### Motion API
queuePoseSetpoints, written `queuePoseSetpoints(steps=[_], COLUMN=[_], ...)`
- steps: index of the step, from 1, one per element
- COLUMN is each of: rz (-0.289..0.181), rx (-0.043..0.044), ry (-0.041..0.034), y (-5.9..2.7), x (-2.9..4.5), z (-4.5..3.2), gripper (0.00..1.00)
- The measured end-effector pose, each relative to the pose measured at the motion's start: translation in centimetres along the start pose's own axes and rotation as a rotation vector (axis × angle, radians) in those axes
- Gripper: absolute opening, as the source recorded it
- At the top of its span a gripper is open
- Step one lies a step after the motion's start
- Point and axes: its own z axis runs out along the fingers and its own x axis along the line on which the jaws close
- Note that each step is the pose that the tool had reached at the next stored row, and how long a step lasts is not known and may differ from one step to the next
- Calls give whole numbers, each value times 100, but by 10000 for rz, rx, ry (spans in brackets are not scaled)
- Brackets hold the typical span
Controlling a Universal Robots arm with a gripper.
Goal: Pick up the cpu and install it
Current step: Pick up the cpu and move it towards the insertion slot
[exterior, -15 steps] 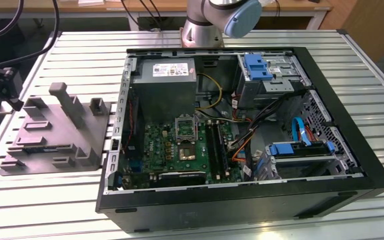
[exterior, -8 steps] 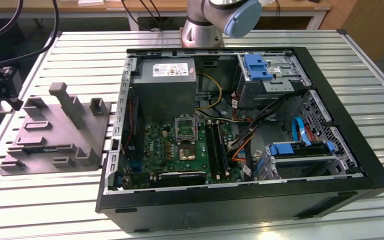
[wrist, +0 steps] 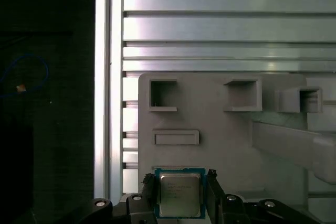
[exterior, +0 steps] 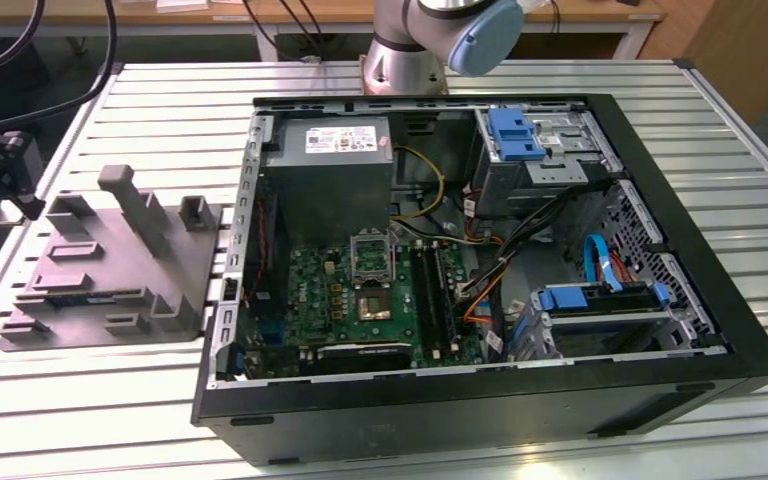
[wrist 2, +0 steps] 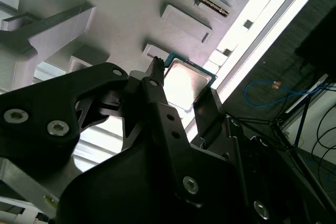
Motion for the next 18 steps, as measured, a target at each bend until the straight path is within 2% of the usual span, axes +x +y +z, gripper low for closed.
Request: queuePoseSetpoints(steps=[18], rz=[0], rx=[-1], ry=[-1], y=[2], x=[0], z=[-52], gripper=[47])
